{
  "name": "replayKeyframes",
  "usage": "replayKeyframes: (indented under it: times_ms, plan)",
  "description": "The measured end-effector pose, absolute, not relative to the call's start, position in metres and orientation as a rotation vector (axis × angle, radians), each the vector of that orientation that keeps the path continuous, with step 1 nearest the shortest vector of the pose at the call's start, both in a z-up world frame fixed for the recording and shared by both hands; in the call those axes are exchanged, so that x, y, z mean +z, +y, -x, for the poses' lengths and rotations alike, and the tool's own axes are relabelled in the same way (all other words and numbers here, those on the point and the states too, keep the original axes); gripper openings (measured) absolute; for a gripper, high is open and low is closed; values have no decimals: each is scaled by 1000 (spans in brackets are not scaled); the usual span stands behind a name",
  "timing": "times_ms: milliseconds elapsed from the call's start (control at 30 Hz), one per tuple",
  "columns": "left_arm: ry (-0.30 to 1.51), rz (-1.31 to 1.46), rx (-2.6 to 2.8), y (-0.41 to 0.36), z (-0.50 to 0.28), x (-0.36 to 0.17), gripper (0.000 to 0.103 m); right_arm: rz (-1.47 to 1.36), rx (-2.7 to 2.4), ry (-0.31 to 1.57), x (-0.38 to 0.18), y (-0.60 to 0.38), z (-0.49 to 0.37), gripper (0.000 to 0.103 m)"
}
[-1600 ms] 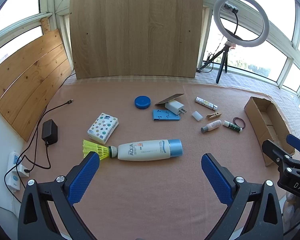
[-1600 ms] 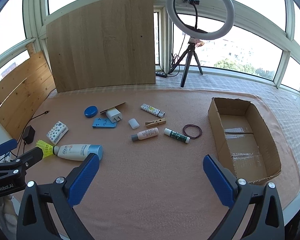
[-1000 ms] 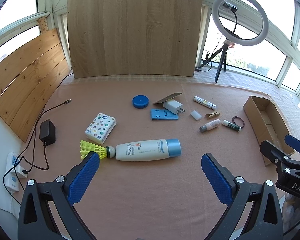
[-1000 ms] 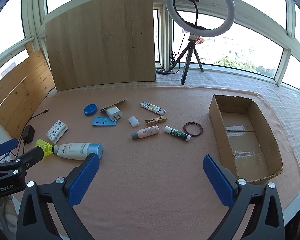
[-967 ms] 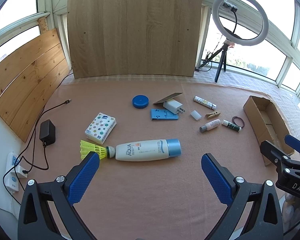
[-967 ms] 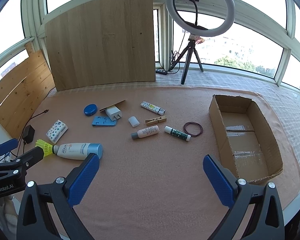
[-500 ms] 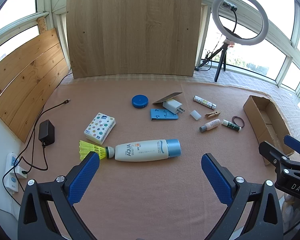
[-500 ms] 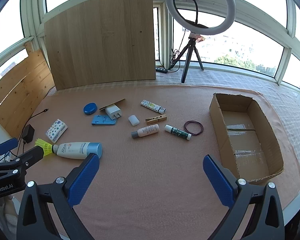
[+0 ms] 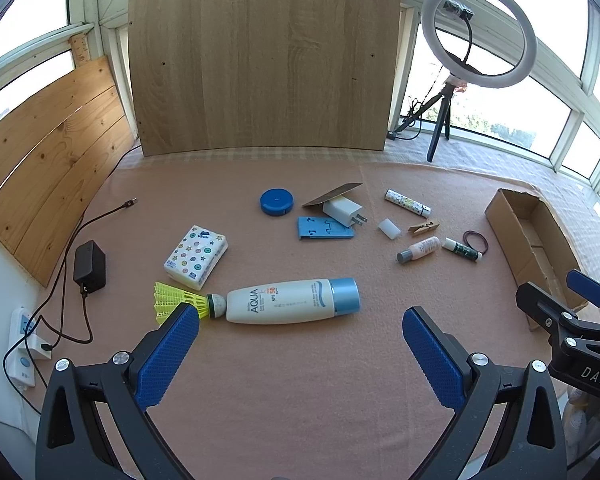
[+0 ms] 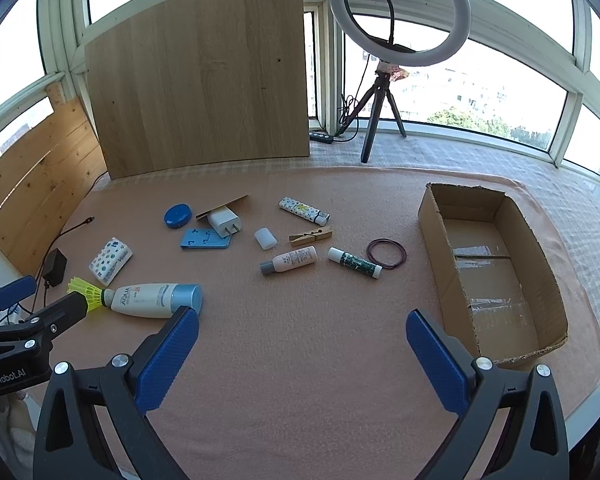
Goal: Organize objects
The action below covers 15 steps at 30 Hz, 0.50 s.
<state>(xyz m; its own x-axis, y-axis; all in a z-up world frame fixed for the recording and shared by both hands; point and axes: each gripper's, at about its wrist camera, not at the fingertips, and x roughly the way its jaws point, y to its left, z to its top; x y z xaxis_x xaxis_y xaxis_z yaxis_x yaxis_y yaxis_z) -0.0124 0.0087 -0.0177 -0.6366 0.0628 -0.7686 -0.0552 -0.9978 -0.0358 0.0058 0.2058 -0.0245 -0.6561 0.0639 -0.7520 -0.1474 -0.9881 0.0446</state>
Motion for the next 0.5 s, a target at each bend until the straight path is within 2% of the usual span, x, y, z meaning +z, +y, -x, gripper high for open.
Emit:
replayKeyframes:
  times_ms: [500]
  plan:
    - [11,1324,2769,9,20,-22,103,1254,2748,155,-29,208,-2,102]
